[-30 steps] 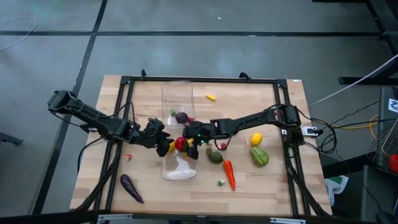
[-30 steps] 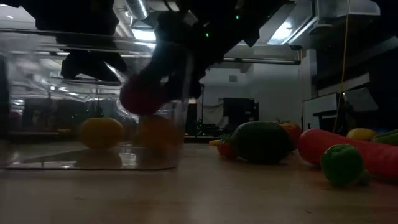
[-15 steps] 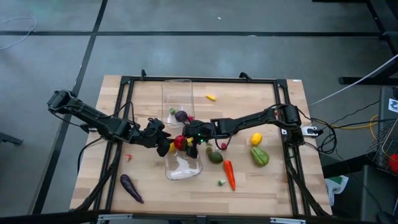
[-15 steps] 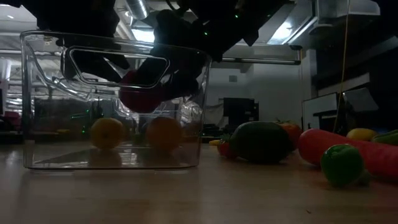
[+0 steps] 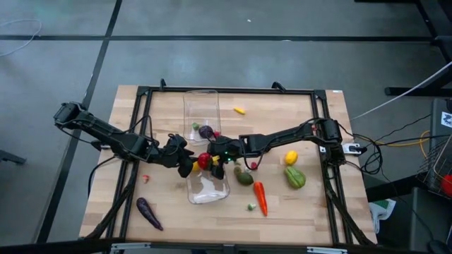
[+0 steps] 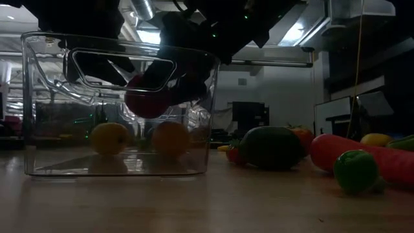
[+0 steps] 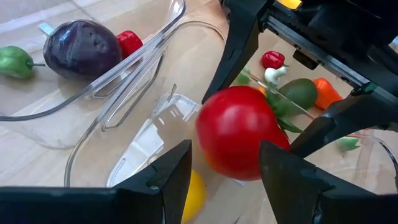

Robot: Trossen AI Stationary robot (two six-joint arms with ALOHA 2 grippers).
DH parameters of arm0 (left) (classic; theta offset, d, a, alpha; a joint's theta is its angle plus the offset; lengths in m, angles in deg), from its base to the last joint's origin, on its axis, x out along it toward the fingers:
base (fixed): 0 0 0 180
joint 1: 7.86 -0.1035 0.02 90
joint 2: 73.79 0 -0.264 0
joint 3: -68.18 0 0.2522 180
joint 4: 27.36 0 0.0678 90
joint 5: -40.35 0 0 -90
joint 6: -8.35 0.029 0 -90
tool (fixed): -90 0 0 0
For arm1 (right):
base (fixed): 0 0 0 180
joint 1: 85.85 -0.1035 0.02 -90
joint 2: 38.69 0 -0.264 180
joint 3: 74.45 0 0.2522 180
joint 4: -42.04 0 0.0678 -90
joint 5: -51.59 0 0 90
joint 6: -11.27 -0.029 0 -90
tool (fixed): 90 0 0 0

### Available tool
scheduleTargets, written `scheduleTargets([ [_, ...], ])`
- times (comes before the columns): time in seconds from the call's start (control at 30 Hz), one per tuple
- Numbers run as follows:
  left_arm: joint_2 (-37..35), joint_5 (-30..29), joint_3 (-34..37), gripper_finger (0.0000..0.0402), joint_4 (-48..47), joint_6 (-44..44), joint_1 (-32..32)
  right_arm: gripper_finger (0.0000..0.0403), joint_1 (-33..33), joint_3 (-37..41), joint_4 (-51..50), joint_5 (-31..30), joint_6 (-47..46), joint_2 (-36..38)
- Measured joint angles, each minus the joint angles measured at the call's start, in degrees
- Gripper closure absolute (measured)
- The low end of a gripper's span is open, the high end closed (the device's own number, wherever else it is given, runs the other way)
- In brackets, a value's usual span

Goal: Sort produce into baskets
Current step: Put the red tomato into the bottom transparent bin, then put the red mushroom into the top transparent bin

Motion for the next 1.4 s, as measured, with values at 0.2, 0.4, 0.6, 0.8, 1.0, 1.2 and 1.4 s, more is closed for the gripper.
scheduleTargets([
  [0.2,0.00,0.00,0.00,0.0222,-0.02,0.00,0.00,0.0042,-0.01,0.00,0.00,-0.66,-1.47,0.00],
  [0.4,0.00,-0.01,0.00,0.0222,-0.03,0.02,0.00,0.0016,0.00,0.00,0.04,-2.90,-3.08,0.02],
  [0.6,0.00,-0.01,0.00,0.0222,-0.09,0.03,0.00,0.0004,-0.01,0.00,0.04,-2.88,-3.08,0.02],
  [0.8,0.00,-0.01,0.00,0.0222,-0.11,0.04,0.00,0.0006,0.01,0.00,0.04,-2.88,-3.06,0.04],
  [1.0,0.00,-0.01,0.00,0.0222,-0.12,0.04,0.00,0.0006,0.00,0.00,0.04,-2.88,-1.64,0.11],
  [1.2,0.00,0.01,-0.02,0.0222,-0.28,0.06,0.00,0.0006,-0.01,-0.02,-0.82,-2.88,0.17,2.89],
  [1.4,-0.83,0.60,-0.02,0.0222,-0.43,1.29,-0.10,0.0006,-0.01,-0.09,-5.61,-2.88,6.56,9.08],
])
